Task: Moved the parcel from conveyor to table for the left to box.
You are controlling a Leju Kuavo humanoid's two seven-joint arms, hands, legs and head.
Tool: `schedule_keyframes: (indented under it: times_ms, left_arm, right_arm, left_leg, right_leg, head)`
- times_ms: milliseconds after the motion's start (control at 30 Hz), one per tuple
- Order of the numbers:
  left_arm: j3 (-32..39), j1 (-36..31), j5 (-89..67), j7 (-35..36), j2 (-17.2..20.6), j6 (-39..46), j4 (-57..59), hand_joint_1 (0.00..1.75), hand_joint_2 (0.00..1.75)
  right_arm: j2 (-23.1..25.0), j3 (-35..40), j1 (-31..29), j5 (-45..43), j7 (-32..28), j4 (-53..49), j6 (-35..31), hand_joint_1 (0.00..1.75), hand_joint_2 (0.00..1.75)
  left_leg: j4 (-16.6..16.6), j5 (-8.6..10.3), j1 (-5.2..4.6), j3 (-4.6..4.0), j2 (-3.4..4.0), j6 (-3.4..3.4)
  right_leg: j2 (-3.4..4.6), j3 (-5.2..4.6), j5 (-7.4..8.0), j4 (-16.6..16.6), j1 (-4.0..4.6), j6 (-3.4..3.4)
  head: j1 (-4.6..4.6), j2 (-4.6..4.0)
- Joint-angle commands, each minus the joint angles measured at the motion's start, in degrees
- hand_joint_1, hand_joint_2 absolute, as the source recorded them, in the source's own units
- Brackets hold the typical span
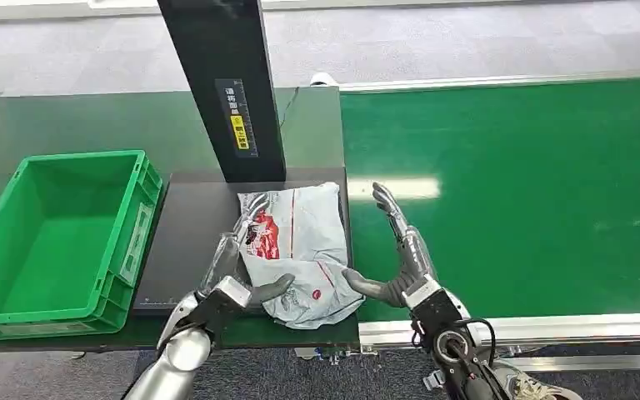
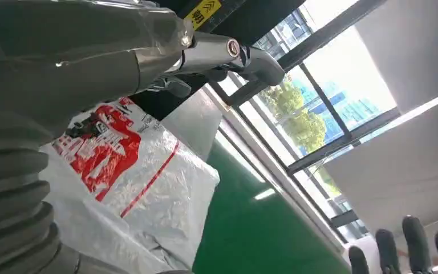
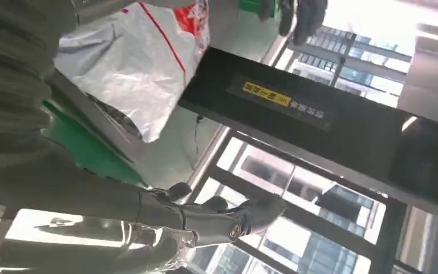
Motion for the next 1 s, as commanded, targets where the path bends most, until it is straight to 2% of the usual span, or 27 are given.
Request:
schedule_keyframes:
  times_ms: [33, 267, 367, 533, 667, 700, 1000]
  left_arm:
    - [-0.1, -6.6, -1.2, 1.3, 1.3, -0.8, 9.2, 0.0, 1.75]
    - [-0.4, -6.7, -1.8, 1.8, 1.2, -0.6, 9.7, 0.0, 1.75]
    - [-0.7, -9.7, -4.4, 4.9, 1.4, -0.9, 13.8, 0.0, 1.75]
    - [-1.3, -11.5, -8.2, 10.5, 1.7, -4.9, 19.2, 0.0, 1.75]
    - [-2.5, -10.5, -9.8, 11.2, 3.0, -6.9, 20.6, 0.0, 1.75]
    - [-4.6, -11.0, -12.3, 12.4, 3.7, -8.4, 21.4, 0.0, 1.75]
    - [-6.4, -12.5, -17.5, 14.0, 2.9, -9.8, 24.2, 0.0, 1.75]
  right_arm:
    - [-3.5, -1.8, 0.7, 0.2, -0.3, 0.6, 1.2, 0.0, 1.75]
    - [-3.5, -1.7, 0.5, 0.2, -0.3, 0.6, 1.3, 0.0, 1.75]
    - [-4.9, -0.2, -2.0, 0.1, -0.3, 3.8, 2.5, 0.0, 1.75]
    - [-3.6, 0.8, -4.2, -0.1, -0.6, 7.7, 2.5, 0.0, 1.75]
    - [-2.0, 0.7, -3.8, 0.1, -0.6, 7.9, 2.3, 0.0, 1.75]
    - [-1.8, 0.6, -3.9, 0.1, -0.5, 8.2, 2.3, 0.0, 1.75]
    - [-1.1, -0.6, -4.0, 0.5, -0.5, 9.4, 2.3, 0.0, 1.75]
  left_leg:
    - [0.0, 0.02, 0.01, 0.0, -0.11, 0.1]
    - [0.0, 0.01, 0.05, 0.01, -0.1, 0.14]
    - [0.0, 0.03, 0.08, -0.02, -0.11, 0.16]
    - [0.0, 0.03, 0.02, 0.01, 0.02, 0.11]
    - [-0.1, 0.01, 0.05, 0.11, 0.06, 0.11]
    - [-0.1, 0.01, 0.08, 0.12, 0.07, 0.15]
    - [0.0, 0.04, 0.08, -0.03, -0.03, 0.17]
  right_leg:
    - [-0.13, 0.06, 0.01, 0.0, 0.05, -0.13]
    - [-0.13, 0.08, 0.02, -0.1, 0.1, -0.2]
    - [-0.16, 0.06, 0.05, -0.1, 0.13, -0.22]
    - [0.0, 0.05, 0.07, -0.1, 0.06, -0.14]
    - [0.03, 0.12, 0.06, -0.1, 0.09, -0.19]
    - [0.04, 0.14, 0.08, -0.2, 0.14, -0.25]
    - [-0.06, 0.05, 0.09, -0.1, 0.14, -0.24]
  head:
    - [0.0, 0.0]
    - [0.02, 0.0]
    - [0.02, 0.0]
    - [0.0, 0.0]
    - [0.0, 0.0]
    - [0.02, 0.0]
    - [0.02, 0.0]
